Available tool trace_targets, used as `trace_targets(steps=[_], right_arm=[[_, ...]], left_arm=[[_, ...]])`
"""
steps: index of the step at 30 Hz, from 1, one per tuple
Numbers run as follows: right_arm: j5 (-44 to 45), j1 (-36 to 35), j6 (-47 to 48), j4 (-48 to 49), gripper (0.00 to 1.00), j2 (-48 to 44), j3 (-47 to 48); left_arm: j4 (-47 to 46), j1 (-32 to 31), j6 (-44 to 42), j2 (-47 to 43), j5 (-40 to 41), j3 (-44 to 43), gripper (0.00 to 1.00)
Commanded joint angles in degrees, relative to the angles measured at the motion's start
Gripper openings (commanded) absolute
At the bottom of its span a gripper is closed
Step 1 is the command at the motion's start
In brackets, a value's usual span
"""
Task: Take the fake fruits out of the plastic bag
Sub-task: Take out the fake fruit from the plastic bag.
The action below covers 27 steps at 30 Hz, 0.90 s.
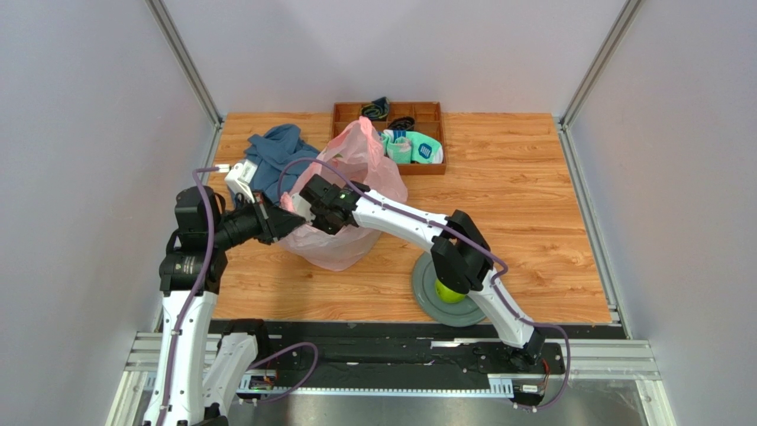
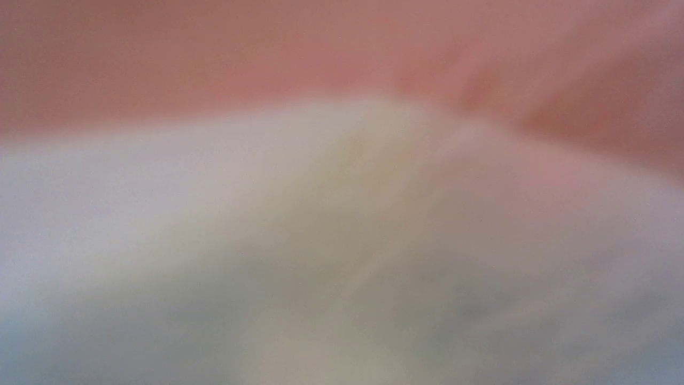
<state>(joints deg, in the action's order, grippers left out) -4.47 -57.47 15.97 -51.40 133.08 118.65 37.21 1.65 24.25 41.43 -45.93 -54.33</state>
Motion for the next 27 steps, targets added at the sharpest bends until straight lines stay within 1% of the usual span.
trace_targets(steps=[1, 3, 4, 6, 8, 9, 11, 12, 13, 15, 16, 19, 20, 21, 22, 24, 25, 26, 27], right_arm=[[-4.6, 0.9, 5.8, -6.2, 0.57, -7.3, 5.8], [-6.0, 0.9, 8.2, -12.4, 0.56, -9.8, 7.9], [-7.1, 1.0, 10.6, -13.9, 0.55, -11.1, 8.2], [-7.3, 1.3, 12.8, -16.1, 0.55, -15.3, 6.7], [-7.4, 2.2, 15.8, -17.1, 0.55, -18.2, 2.9], [-7.3, 2.7, 16.2, -17.2, 0.54, -21.9, 1.2], [-10.4, 5.1, 17.2, -17.2, 0.54, -25.6, -2.7], [-12.5, 6.0, 17.3, -17.0, 0.54, -29.0, -3.6], [-16.9, 7.9, 17.1, -15.9, 0.54, -31.0, -4.2], [-22.4, 9.7, 15.9, -14.1, 0.55, -34.3, -4.8], [-27.8, 10.8, 15.2, -11.4, 0.57, -36.9, -5.1], [-30.5, 10.8, 14.4, -8.8, 0.61, -38.5, -5.2], [-30.0, 10.8, 15.0, -8.8, 0.61, -38.1, -5.4], [-28.3, 10.7, 15.2, -8.6, 0.59, -37.6, -6.3], [-22.8, 10.3, 15.2, -8.2, 0.57, -36.0, -7.0], [-17.5, 10.0, 15.0, -7.8, 0.54, -34.4, -8.3], [-14.0, 10.2, 14.6, -7.3, 0.54, -33.6, -9.0], [-12.3, 10.2, 14.5, -6.7, 0.54, -32.6, -9.7], [-11.4, 10.4, 14.7, -5.7, 0.54, -32.3, -10.3]], left_arm=[[-2.9, 0.5, 0.9, 0.7, 1.9, 0.9, 0.0], [-3.9, 0.5, 0.4, 1.7, 2.4, 0.9, 0.0], [-4.3, 0.5, 0.3, 2.1, 2.8, 0.8, 0.0], [-5.8, 0.5, 0.0, 3.4, 4.3, 0.8, 0.0], [-7.1, 0.5, -0.2, 5.1, 5.3, 0.6, 0.0], [-7.9, 0.5, 0.1, 5.6, 5.3, 0.5, 0.0], [-9.7, 0.5, 0.4, 7.3, 5.3, 0.2, 0.0], [-10.1, 0.5, 0.5, 8.0, 5.3, 0.1, 0.0], [-10.5, 0.5, 0.6, 8.7, 5.5, -0.1, 0.0], [-10.9, 0.5, 1.3, 10.7, 5.5, -0.3, 0.0], [-11.7, 0.5, 1.7, 11.3, 5.2, -0.3, 0.0], [-13.8, 0.5, 3.4, 13.0, 5.0, -1.0, 0.0], [-14.1, 0.5, 3.9, 13.2, 4.6, -1.6, 0.0], [-14.4, 0.5, 4.0, 13.6, 3.9, -2.4, 0.0], [-14.8, 0.6, 4.4, 13.9, 3.7, -4.3, 0.0], [-14.5, 1.0, 4.6, 14.1, 4.1, -6.7, 0.0], [-14.0, 1.4, 4.7, 14.6, 4.1, -9.3, 0.0], [-13.8, 2.1, 5.0, 14.7, 4.0, -10.6, 0.0], [-13.7, 4.1, 6.3, 15.0, 4.1, -12.0, 0.0]])
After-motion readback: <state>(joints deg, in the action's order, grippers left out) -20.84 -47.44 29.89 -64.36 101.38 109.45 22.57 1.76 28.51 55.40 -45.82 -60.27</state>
